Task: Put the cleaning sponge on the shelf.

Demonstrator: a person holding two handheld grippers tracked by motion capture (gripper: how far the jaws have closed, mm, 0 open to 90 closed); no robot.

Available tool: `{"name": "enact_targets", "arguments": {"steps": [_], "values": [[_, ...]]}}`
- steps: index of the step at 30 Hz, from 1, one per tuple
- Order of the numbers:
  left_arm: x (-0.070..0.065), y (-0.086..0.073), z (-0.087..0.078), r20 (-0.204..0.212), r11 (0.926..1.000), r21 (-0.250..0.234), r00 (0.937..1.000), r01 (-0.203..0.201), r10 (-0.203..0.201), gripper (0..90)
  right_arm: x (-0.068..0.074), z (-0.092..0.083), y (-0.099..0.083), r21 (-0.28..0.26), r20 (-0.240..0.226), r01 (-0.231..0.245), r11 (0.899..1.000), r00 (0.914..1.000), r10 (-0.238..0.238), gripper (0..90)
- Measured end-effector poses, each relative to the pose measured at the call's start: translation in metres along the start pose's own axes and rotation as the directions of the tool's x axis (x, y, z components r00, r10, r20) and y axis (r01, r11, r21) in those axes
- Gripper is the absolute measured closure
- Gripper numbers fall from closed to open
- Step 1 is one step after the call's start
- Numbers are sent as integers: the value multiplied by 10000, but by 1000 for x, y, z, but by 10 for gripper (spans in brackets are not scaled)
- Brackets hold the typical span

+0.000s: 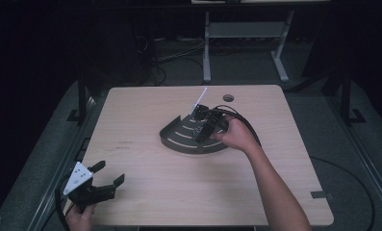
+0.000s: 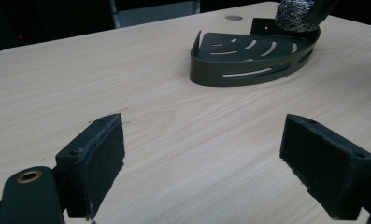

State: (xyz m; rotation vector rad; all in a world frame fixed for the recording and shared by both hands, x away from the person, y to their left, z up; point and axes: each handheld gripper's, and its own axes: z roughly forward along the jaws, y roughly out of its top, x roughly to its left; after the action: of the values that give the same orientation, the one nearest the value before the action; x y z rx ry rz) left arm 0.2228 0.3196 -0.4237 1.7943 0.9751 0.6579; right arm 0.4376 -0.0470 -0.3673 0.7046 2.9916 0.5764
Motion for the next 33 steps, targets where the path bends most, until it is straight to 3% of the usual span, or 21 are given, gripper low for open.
{"name": "enact_targets", "arguments": {"steps": [33], "values": [[1, -1, -2, -29, 10000, 20, 10000, 60, -60, 132, -25, 36, 11, 296, 228, -678, 9973, 9975, 672, 331]]}}
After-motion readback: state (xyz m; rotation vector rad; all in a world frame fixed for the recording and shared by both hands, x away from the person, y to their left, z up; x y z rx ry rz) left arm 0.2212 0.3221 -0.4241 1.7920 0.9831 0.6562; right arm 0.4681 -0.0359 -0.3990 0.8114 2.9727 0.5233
